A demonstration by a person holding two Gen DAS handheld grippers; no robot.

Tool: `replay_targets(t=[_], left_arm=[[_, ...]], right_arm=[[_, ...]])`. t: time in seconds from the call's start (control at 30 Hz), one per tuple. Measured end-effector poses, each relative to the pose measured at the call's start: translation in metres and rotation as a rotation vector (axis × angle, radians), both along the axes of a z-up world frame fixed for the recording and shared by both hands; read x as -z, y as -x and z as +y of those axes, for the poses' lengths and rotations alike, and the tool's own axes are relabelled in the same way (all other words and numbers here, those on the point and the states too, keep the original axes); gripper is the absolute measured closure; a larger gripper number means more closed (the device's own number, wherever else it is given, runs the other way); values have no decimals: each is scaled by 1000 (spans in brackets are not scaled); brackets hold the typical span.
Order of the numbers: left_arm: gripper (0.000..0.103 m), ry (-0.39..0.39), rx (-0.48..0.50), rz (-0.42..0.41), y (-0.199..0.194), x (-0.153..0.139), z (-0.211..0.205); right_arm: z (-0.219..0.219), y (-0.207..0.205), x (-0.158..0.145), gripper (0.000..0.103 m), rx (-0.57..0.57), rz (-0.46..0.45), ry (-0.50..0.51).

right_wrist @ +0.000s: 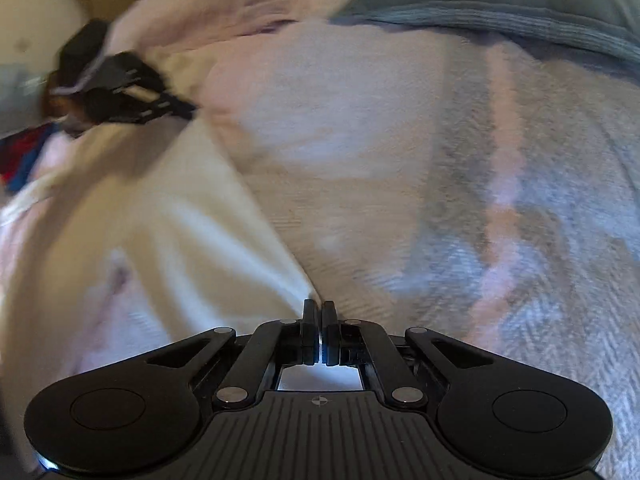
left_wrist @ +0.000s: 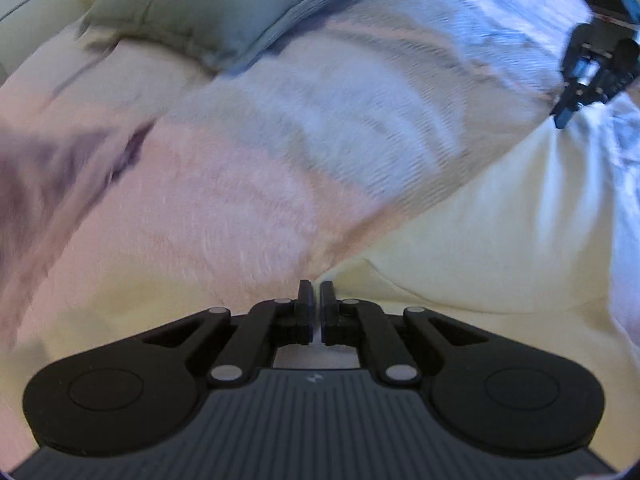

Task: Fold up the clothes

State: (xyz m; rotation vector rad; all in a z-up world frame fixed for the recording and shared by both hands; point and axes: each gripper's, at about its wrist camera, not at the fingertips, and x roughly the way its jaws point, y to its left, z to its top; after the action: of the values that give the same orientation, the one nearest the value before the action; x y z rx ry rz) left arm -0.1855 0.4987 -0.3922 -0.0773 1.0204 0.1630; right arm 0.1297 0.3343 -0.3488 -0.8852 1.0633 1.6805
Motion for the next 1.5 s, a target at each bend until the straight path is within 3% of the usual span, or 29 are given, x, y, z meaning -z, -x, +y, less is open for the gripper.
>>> replay_targets(t=[0.1, 0.17, 0.2, 0.27, 0.3, 0.33, 0.4, 0.53, 0.7, 0.83, 1.03, 1.2, 1.3, 1.33, 1.37, 1.43, 1.5], left_arm=[[95, -60, -129, -10, -13, 9, -15], [95, -81, -289, -71, -10, -2, -17], [94, -55, -390, -119, -3, -12, -18], [88, 32, -610, -229, 18, -34, -19], [85, 93, -676, -276, 32, -42, -25], [83, 162, -721, -319, 47, -49, -33], [80, 259, -757, -355, 83, -58, -62], [80, 274, -816, -234, 186, -60, -127], [80, 272, -967, -25, 330, -61, -191], [76, 335, -1046, 16, 414, -67, -223], [73, 521, -1126, -66, 481, -60, -261], [64, 616, -1151, -136, 497, -52, -286], [69, 640, -1169, -167, 495, -38, -292], [91, 639, -1171, -188, 495, -39, -295], [101, 635, -1170, -212, 496, -42, -300], [101, 627, -1166, -261, 498, -47, -309], [102, 623, -1165, -312, 501, -54, -319]], right_arm=[[10, 10, 13, 103, 74, -60, 1], [11, 15, 10, 103, 152, -123, -13], [11, 17, 7, 102, 197, -156, -21], [5, 20, -2, 87, 325, -284, -58], [-1, 20, -8, 67, 396, -328, -82], [-9, 20, -15, 55, 463, -319, -106], [-33, 26, -32, 54, 571, -188, -141], [-80, 71, -42, 54, 579, 79, -83], [-143, 156, -13, 54, 483, 187, 86], [-191, 200, -3, 54, 498, 249, 171], [-240, 217, -8, 51, 610, 310, 211], [-261, 232, -3, 50, 598, 316, 230], [-266, 240, 5, 50, 598, 324, 222], [-265, 241, 6, 65, 599, 331, 217], [-263, 243, 7, 82, 592, 340, 212], [-261, 243, 1, 100, 558, 333, 185], [-265, 240, -10, 101, 533, 322, 134]])
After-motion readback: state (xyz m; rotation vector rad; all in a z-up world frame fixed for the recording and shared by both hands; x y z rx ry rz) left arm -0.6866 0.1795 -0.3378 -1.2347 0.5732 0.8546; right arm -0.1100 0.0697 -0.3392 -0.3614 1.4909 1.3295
